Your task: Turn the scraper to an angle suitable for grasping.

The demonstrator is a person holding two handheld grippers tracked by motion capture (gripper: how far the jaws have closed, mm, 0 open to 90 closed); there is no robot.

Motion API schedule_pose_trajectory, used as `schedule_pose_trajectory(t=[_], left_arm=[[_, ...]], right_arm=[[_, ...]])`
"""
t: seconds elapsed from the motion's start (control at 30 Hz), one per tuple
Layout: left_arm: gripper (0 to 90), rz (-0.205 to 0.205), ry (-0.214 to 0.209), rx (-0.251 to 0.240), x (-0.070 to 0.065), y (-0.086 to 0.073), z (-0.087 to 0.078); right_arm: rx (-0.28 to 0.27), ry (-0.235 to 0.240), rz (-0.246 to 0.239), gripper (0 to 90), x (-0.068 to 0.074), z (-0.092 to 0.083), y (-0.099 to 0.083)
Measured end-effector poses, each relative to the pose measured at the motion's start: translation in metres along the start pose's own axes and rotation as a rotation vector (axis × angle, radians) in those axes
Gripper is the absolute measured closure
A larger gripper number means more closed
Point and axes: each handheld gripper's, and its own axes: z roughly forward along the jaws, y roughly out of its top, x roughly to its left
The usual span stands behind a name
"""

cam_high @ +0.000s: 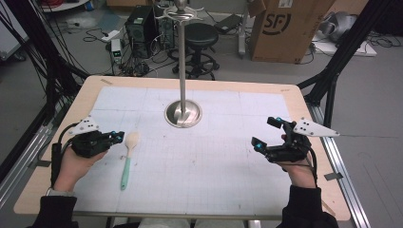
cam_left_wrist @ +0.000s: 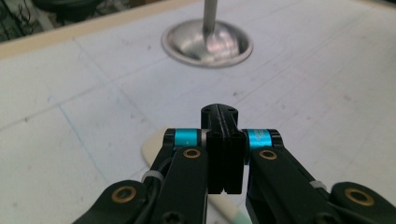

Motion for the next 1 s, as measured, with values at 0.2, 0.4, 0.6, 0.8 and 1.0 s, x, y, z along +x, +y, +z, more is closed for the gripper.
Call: schedule_pose_trajectory(t=[0.2, 0.4, 0.6, 0.8, 1.0], left_arm=[[89.8, -0.016, 0.003, 0.096, 0.004, -0.008, 0.015], [89.9, -0.056, -0.013, 0.136, 0.012, -0.022, 0.023], [89.9, -0.055, -0.005, 0.203, 0.012, -0.029, 0.031], [89.9, -0.048, -0.004, 0.237, 0.011, -0.031, 0.034], [90.0, -0.043, -0.030, 0.240, 0.008, -0.030, 0.035]], right_arm=[[0.001, -0.005, 0.007, 1.0, -0.001, -0.001, -0.002], [0.003, -0.011, 0.018, 1.0, -0.001, -0.004, -0.004], [0.005, -0.009, 0.011, 1.0, -0.002, -0.003, -0.005], [0.006, -0.014, 0.017, 1.0, -0.002, -0.002, -0.006], [0.011, -0.010, 0.021, 1.0, -0.002, -0.001, -0.006]])
